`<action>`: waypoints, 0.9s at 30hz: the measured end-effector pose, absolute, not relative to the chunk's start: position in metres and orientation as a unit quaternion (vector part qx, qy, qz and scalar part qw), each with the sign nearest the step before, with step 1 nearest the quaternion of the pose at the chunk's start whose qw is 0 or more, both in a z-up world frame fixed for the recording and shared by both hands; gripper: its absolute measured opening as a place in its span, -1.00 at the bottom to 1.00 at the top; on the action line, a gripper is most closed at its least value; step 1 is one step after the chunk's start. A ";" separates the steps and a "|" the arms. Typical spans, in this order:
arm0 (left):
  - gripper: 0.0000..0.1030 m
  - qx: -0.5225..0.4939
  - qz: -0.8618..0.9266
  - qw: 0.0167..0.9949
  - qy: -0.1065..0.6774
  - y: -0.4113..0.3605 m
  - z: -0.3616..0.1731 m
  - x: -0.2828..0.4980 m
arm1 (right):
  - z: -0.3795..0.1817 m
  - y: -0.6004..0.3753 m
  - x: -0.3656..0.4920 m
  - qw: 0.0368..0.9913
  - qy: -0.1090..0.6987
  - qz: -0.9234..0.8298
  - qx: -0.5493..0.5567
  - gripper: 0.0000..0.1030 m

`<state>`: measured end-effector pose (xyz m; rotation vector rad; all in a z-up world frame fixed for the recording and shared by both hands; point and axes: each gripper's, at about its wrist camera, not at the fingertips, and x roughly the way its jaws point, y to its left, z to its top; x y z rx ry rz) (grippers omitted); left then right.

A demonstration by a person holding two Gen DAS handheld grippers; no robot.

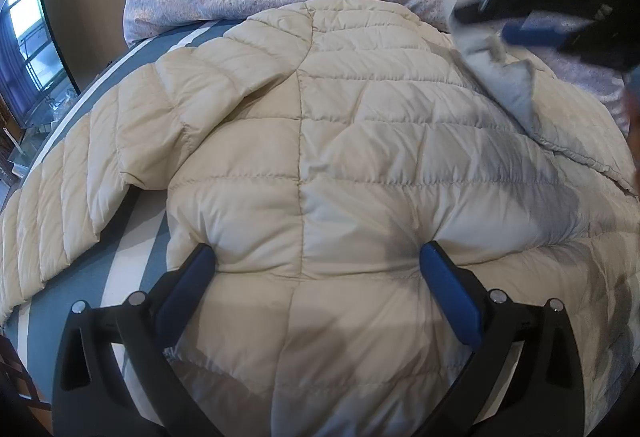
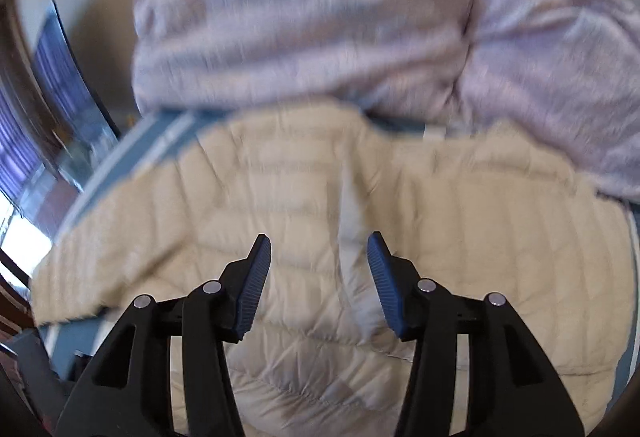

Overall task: Fold large clothes
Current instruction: 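Carry the held sleeve across the jacket back and open the right tool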

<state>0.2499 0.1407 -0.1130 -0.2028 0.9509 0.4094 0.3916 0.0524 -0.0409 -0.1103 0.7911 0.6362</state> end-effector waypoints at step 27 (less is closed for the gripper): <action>0.97 -0.098 0.195 0.864 0.453 0.139 -0.114 0.250 | -0.119 0.040 0.427 0.891 0.427 0.132 -0.083 0.97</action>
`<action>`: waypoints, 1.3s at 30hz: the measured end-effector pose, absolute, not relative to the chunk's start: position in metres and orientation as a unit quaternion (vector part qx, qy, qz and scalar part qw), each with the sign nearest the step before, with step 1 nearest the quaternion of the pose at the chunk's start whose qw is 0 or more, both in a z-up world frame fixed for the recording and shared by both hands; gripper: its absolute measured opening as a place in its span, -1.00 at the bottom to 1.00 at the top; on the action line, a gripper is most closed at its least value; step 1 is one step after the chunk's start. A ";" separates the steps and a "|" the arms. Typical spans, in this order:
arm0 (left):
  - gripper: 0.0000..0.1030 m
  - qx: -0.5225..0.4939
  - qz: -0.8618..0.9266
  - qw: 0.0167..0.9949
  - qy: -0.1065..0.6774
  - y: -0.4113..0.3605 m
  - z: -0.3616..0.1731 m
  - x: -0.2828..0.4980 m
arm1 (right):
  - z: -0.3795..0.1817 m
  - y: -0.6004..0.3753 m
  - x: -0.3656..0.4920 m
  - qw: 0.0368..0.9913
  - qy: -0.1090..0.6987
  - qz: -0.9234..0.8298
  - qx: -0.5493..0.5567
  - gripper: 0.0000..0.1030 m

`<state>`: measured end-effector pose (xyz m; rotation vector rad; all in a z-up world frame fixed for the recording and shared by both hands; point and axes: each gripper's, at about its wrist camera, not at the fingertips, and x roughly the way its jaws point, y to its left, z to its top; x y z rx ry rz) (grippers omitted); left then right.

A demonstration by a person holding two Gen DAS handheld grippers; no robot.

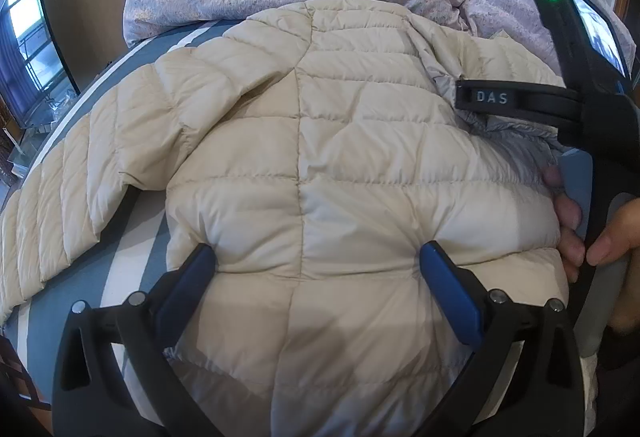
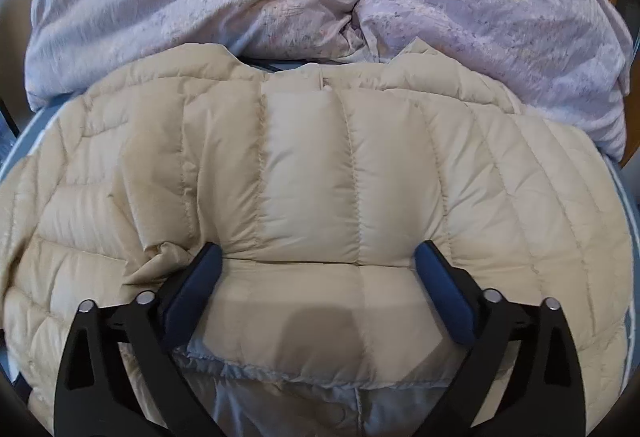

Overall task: Fold large clothes
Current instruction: 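Carry the held sleeve across the jacket back and open the right tool, then reach the left tool to the other sleeve cuff and close on it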

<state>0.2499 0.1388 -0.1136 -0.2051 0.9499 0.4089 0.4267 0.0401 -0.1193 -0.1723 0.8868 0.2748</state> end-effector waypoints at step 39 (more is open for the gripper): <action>0.62 -0.310 0.435 0.757 0.376 0.391 -0.090 0.024 | -0.118 0.033 0.434 0.888 0.436 0.137 -0.045 0.97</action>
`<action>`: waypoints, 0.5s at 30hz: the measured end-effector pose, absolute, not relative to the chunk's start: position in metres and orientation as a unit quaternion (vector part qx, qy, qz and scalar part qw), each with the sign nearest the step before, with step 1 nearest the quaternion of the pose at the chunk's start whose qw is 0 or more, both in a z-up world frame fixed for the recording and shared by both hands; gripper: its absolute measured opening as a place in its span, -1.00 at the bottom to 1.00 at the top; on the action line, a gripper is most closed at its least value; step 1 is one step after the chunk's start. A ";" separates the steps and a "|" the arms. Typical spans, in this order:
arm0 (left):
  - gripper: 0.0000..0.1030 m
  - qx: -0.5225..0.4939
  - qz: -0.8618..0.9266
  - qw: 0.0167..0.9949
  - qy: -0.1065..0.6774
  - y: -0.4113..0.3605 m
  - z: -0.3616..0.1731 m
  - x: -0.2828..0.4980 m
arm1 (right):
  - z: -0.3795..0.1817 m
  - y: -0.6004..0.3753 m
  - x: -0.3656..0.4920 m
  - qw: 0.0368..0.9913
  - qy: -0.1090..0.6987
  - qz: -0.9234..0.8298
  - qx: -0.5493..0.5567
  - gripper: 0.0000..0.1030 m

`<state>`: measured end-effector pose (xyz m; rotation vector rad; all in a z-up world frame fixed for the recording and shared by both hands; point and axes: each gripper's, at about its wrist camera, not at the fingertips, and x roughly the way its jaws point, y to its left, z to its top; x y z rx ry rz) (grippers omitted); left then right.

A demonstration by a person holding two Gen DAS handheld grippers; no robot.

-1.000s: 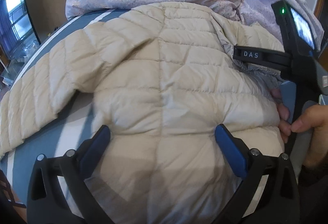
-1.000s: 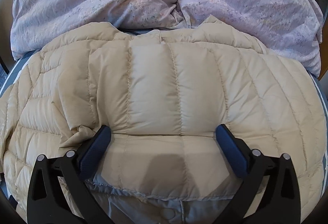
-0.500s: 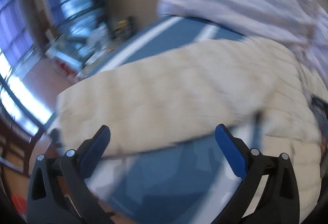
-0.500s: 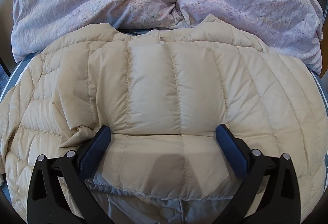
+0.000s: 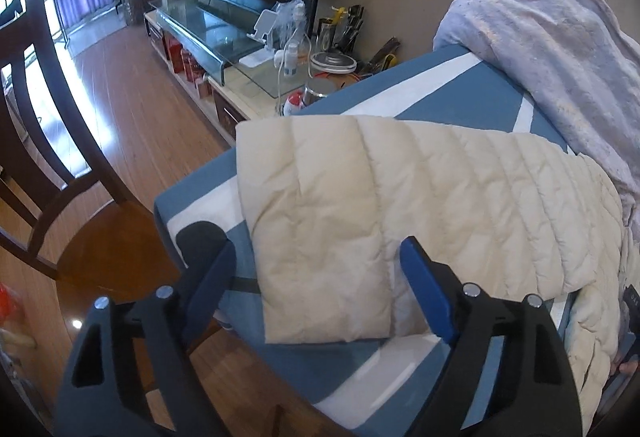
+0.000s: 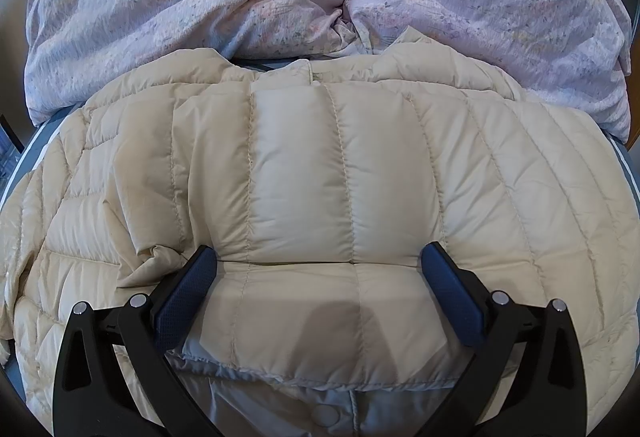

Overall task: Fold large clothes
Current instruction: 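Reach the left tool to the other sleeve cuff and close on it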

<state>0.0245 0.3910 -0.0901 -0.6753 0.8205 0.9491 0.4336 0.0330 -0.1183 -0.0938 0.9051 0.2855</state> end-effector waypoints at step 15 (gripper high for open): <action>0.47 -0.301 0.451 0.756 0.367 0.395 -0.093 0.019 | -0.119 0.032 0.434 0.889 0.435 0.137 -0.041 0.97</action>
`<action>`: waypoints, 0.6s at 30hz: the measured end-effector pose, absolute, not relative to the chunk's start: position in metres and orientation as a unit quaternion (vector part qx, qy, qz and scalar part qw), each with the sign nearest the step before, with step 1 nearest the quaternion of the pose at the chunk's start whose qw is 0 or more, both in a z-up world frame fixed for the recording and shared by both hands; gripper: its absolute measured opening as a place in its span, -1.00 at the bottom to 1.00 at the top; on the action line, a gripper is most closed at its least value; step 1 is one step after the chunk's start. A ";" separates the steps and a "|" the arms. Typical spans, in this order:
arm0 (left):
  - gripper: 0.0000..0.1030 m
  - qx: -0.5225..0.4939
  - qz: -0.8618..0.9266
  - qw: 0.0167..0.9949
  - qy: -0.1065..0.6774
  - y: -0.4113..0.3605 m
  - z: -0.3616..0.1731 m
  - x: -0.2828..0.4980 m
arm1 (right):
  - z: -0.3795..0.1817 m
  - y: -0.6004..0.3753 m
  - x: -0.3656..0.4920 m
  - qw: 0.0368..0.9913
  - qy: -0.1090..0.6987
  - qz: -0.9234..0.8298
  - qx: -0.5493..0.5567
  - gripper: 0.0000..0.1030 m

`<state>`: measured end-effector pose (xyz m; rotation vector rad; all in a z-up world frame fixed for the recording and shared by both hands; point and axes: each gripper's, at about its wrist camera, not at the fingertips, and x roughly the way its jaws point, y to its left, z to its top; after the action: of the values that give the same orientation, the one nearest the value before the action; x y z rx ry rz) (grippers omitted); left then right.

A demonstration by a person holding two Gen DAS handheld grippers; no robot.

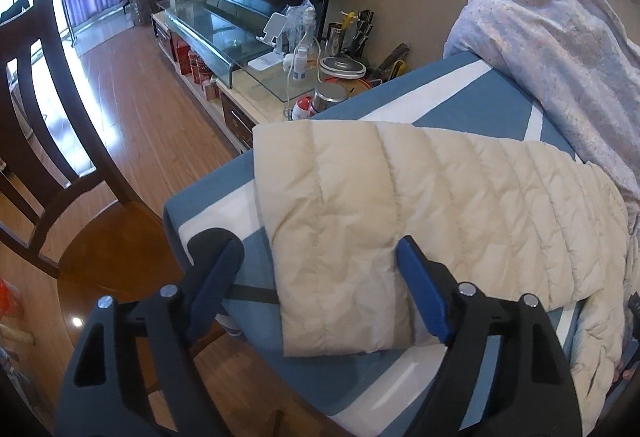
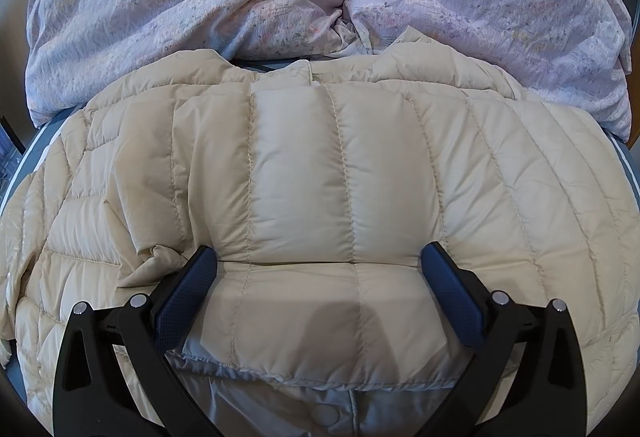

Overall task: Fold large clothes
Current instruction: 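Reach the left tool to the other sleeve cuff and close on it, then lift the held sleeve over the jacket back and open the left tool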

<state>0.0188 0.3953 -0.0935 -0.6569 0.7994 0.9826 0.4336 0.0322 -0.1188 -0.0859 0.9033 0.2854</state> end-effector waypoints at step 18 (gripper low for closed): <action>-0.88 -0.281 0.427 0.773 0.375 0.379 -0.090 0.046 | -0.119 0.033 0.433 0.890 0.434 0.138 -0.037 0.97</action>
<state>0.0458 0.3794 -0.0900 -0.6087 0.8123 0.9249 0.4327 0.0331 -0.1190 -0.0763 0.9013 0.2871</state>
